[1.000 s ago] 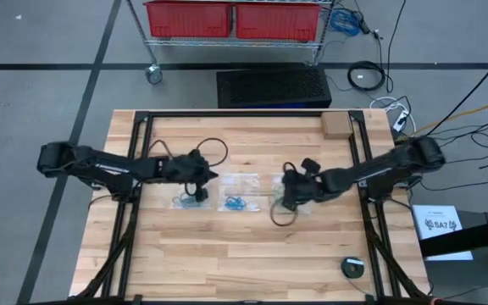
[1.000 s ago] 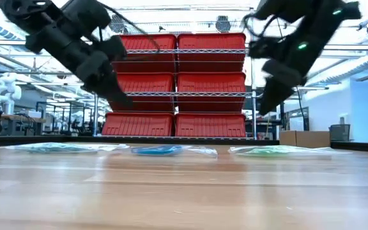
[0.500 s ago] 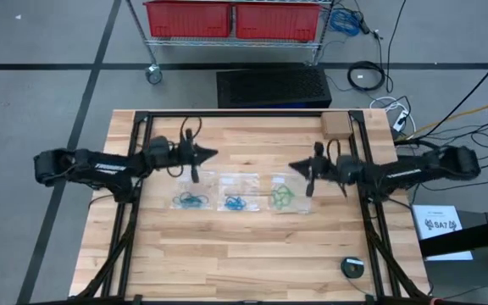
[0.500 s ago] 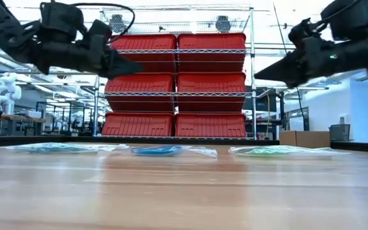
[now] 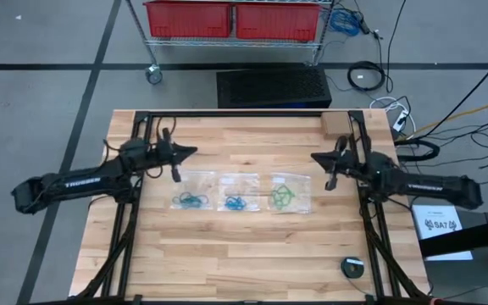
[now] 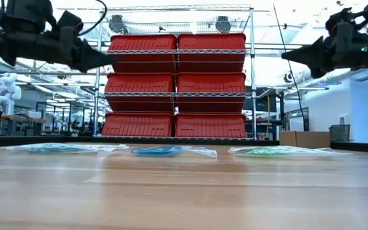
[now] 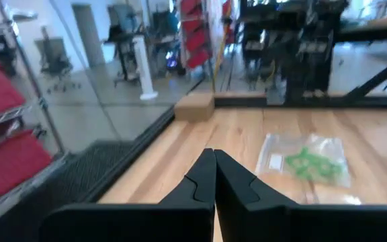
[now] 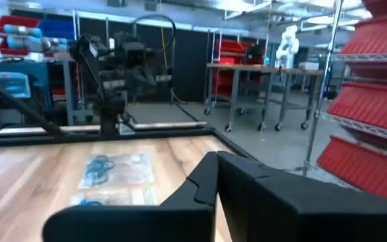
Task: Sort rubber bands
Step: Return to Home Position
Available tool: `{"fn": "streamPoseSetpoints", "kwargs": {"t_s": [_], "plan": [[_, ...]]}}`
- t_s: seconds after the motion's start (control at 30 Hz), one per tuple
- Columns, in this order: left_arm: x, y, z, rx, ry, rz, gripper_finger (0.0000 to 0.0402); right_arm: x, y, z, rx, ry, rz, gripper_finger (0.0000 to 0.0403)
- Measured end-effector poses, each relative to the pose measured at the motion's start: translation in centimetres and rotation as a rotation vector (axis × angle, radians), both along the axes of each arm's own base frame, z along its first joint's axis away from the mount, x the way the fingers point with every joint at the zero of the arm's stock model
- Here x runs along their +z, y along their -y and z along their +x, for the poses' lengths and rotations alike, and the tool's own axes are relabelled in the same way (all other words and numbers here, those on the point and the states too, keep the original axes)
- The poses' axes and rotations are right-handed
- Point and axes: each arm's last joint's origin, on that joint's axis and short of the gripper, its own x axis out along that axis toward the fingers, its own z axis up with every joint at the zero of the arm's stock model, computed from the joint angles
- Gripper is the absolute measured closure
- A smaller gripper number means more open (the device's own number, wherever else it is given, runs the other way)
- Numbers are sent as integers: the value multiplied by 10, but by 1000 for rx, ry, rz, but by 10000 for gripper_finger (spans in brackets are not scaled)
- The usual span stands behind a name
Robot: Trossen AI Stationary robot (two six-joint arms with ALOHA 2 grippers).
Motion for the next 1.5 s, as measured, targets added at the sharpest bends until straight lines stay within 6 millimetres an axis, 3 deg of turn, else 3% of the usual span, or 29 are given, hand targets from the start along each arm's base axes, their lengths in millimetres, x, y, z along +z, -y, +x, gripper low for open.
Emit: {"fn": "streamPoseSetpoints", "kwargs": {"t_s": [0.17,0.3,0.4,0.53,0.9,1.33,1.5], "plan": [[-3,3,-9,32,-54,-26,400,5,-1,-10,-54,50,-25,403],[-1,7,-15,29,0,-8,400,1,1,-13,-133,3,-27,403],[-20,10,-23,41,63,-43,400,2,0,-14,-135,12,-31,403],[-36,8,-26,112,-17,-80,400,-1,0,-15,-141,-3,-33,403],[-27,11,-26,5,41,23,400,-8,0,-15,-131,-65,13,403],[-25,23,-52,54,78,26,400,23,-10,-31,-61,-16,-41,403],[-27,23,-51,55,73,-5,400,19,-10,-29,-96,-55,-54,403]]}}
